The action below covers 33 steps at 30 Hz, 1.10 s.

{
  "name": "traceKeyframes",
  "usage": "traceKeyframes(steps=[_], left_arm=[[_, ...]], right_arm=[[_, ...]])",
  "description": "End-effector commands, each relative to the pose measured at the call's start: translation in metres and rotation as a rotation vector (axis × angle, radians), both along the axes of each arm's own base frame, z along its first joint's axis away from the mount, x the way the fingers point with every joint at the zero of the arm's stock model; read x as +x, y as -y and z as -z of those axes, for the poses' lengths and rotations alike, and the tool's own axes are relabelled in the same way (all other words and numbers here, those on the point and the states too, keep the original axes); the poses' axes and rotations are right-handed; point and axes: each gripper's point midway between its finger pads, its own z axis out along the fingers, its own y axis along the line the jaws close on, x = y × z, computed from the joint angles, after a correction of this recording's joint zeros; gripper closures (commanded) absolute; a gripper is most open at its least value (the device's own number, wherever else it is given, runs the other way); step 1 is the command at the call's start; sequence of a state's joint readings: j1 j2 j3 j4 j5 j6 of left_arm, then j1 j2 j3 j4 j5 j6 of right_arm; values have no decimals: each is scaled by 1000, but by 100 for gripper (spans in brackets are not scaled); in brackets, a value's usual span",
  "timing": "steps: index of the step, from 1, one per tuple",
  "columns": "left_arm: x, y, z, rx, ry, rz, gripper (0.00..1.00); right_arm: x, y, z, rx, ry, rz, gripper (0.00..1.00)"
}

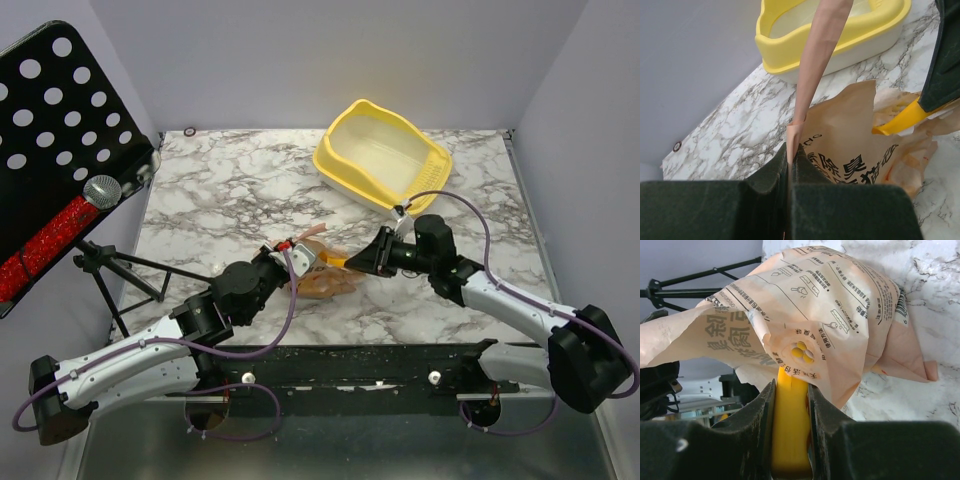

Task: Fill the litter box with clean litter

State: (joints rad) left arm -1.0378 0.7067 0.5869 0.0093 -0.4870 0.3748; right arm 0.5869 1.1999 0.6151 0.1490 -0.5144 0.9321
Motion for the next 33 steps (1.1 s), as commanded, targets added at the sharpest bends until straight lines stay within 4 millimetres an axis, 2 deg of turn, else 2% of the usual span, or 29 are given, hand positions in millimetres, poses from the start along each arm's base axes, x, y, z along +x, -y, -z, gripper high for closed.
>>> traceKeyframes(steps=[1, 23, 33], left_arm=[[5, -15, -23, -41, 56, -75, 100], [-26, 1, -35, -113, 168, 162, 100], [-31, 4, -36, -138, 178, 194, 100]], right_arm=[[-10, 2, -4, 92, -21, 6, 100], [-39, 44, -33, 372, 46, 148, 100], [-53, 59, -31, 463, 65, 190, 100]])
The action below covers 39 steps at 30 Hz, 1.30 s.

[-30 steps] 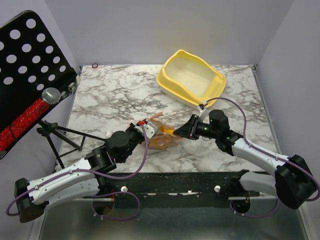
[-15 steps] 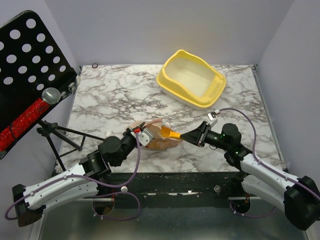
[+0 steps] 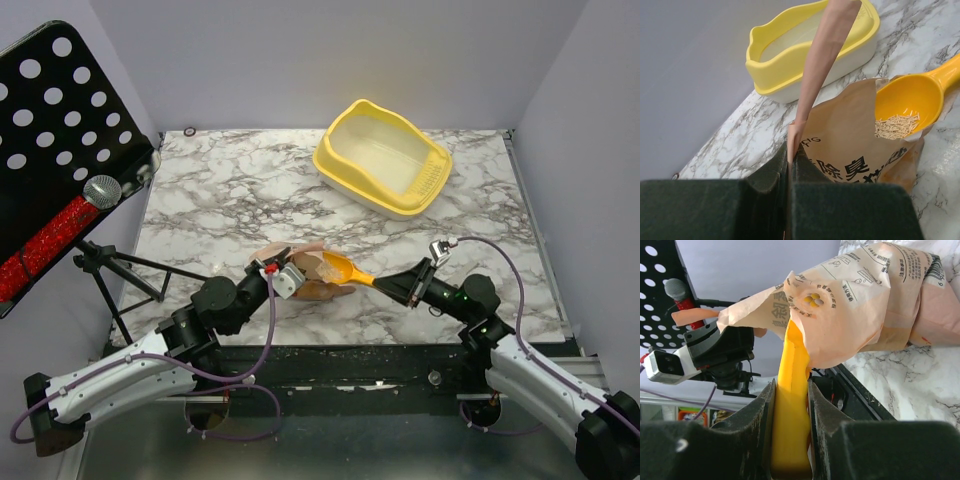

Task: Fill the litter box with clean litter

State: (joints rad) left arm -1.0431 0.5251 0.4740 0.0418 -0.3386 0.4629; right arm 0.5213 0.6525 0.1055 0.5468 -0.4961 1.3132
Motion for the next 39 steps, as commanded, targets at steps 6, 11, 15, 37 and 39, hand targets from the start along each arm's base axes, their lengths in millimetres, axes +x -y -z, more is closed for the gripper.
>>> traceKeyframes(steps=[6, 11, 15, 37, 39], left_arm=[[-9, 4, -38, -142, 88, 58, 100], [-8, 6, -37, -138, 80, 60, 99], [-7, 4, -38, -146, 82, 47, 99], [15, -53, -66, -286, 97, -278, 100], [15, -52, -66, -290, 94, -270, 100]], right_arm=[[2, 13, -9, 107, 35, 77, 100], [0, 13, -2, 124, 12, 74, 100], [-4, 13, -4, 141, 14, 58, 100], [-3, 47, -76, 26, 23, 258, 100], [4, 51, -83, 38, 20, 303, 100]])
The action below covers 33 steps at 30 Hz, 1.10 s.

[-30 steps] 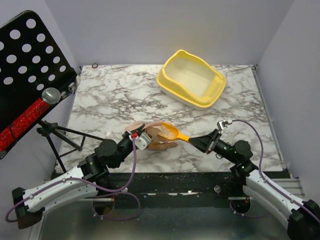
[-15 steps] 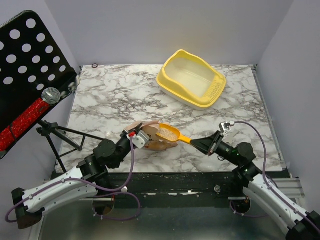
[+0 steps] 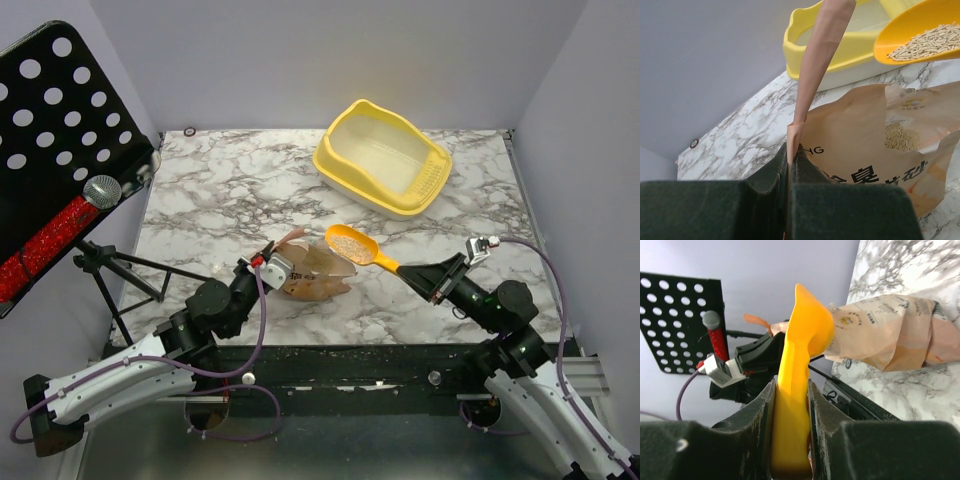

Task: Fill the litter box with clean litter

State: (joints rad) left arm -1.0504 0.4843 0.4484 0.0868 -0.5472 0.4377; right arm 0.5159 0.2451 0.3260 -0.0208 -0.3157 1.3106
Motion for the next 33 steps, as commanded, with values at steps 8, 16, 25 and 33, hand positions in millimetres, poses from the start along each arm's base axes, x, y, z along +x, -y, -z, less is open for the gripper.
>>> traceKeyframes(steps=[8, 16, 25, 33], left_arm=[[0, -12, -60, -211, 91, -41, 100], [-2, -11, -61, -225, 91, -24, 100], [-2, -8, -59, -213, 89, -17, 100], [1, -6, -54, -180, 86, -24, 100]], right_arm=[[51, 19, -34, 120, -32, 247, 100], [108, 23, -40, 177, 9, 390, 100], [192, 51, -47, 122, 89, 529, 100], [268, 81, -14, 39, 62, 567, 100]])
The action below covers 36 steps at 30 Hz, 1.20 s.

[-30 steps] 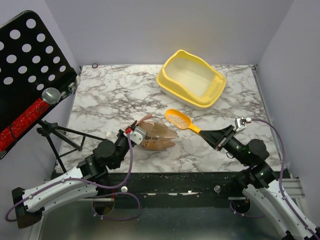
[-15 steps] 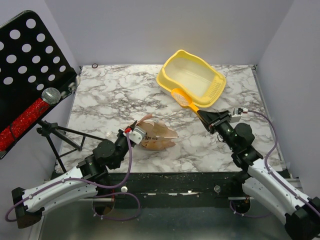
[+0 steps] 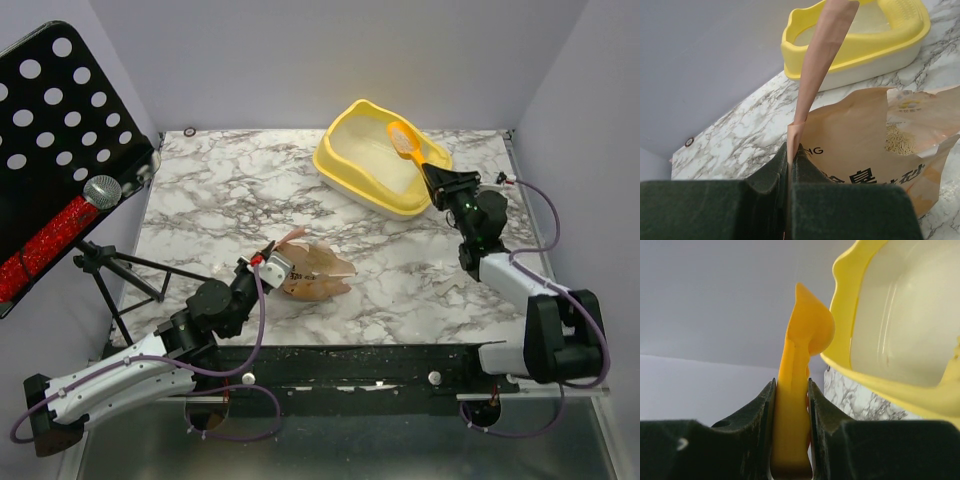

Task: Fill the litter box with clean litter

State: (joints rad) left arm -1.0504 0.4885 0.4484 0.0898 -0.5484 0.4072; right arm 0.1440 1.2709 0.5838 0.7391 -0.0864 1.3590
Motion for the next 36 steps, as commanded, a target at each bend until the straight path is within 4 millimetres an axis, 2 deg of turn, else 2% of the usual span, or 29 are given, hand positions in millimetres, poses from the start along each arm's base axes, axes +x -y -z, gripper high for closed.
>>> traceKeyframes(steps=[1, 7, 13, 14, 18, 23, 31, 36], left_arm=[[1, -7, -54, -149, 99, -30, 100], [2, -8, -52, -143, 99, -35, 100], [2, -7, -51, -146, 93, -34, 100], [2, -7, -53, -152, 95, -32, 100], [0, -8, -54, -157, 93, -29, 100], [0, -9, -55, -155, 93, -32, 100], [1, -10, -53, -146, 88, -37, 100], [2, -7, -51, -129, 83, -34, 100]], right_arm=[[28, 1, -10, -56, 84, -37, 100], [61, -4, 32, -233, -51, -77, 100], [75, 13, 62, -525, -222, -59, 100], [74, 17, 72, -570, -276, -64, 100], [86, 30, 74, -754, -338, -76, 100], [91, 32, 89, -937, -423, -192, 100], [95, 26, 69, -1248, -400, -204, 100], [87, 12, 39, -1399, -333, -201, 100]])
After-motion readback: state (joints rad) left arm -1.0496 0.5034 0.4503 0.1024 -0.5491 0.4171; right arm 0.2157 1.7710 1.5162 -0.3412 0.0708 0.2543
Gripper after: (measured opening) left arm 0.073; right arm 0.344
